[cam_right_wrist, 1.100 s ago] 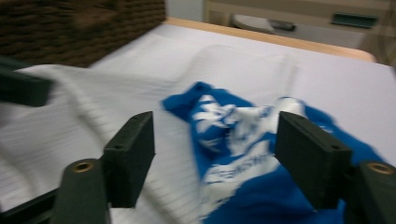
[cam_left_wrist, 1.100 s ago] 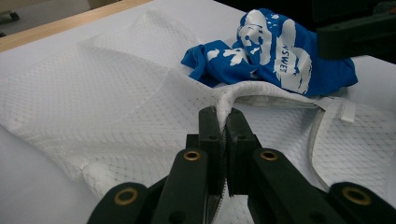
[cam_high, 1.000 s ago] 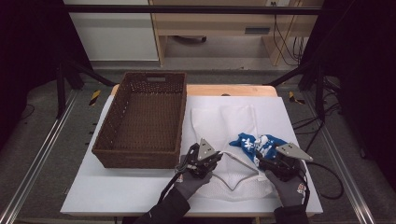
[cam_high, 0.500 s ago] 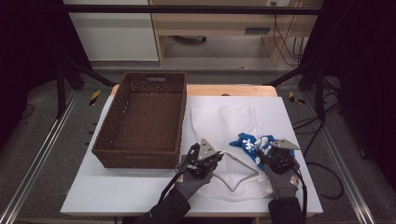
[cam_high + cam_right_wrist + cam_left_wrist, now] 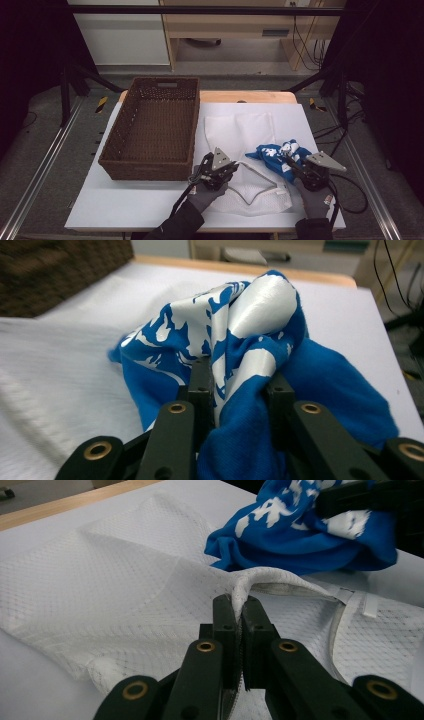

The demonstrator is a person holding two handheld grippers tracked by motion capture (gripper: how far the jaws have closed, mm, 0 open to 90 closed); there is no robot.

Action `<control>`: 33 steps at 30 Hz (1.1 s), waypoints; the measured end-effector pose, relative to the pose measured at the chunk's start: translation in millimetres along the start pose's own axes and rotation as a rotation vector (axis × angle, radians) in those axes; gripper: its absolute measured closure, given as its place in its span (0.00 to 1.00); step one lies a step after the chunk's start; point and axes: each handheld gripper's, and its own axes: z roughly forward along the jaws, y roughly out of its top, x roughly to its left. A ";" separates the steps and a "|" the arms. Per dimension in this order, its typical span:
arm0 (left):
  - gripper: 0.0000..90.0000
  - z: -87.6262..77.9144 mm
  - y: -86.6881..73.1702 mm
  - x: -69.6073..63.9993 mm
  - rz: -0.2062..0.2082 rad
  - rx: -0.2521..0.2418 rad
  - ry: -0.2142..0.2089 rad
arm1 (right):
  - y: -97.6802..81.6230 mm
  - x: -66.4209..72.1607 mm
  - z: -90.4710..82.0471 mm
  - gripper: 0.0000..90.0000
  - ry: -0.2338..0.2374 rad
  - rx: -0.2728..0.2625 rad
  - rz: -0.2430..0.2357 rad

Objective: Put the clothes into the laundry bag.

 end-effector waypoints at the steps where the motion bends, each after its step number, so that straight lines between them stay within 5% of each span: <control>1: 0.97 1.4 1.4 0.2 -0.001 0.003 0.001 | 3.2 1.0 -8.9 0.81 0.025 -0.033 -0.016; 8: 0.97 4.8 4.8 2.2 -0.021 0.015 0.010 | 12.1 11.7 -31.1 0.81 0.121 -0.100 -0.051; 17: 0.97 8.2 7.1 5.5 -0.046 0.030 0.012 | 17.6 49.7 -49.5 0.81 0.292 -0.121 -0.177; 26: 0.97 6.6 12.8 3.9 -0.048 0.020 0.011 | 0.9 81.7 -26.4 0.81 0.374 0.006 -0.259; 33: 0.97 6.5 14.5 2.0 -0.044 0.020 0.003 | -12.1 101.7 -3.5 0.81 0.392 0.122 -0.314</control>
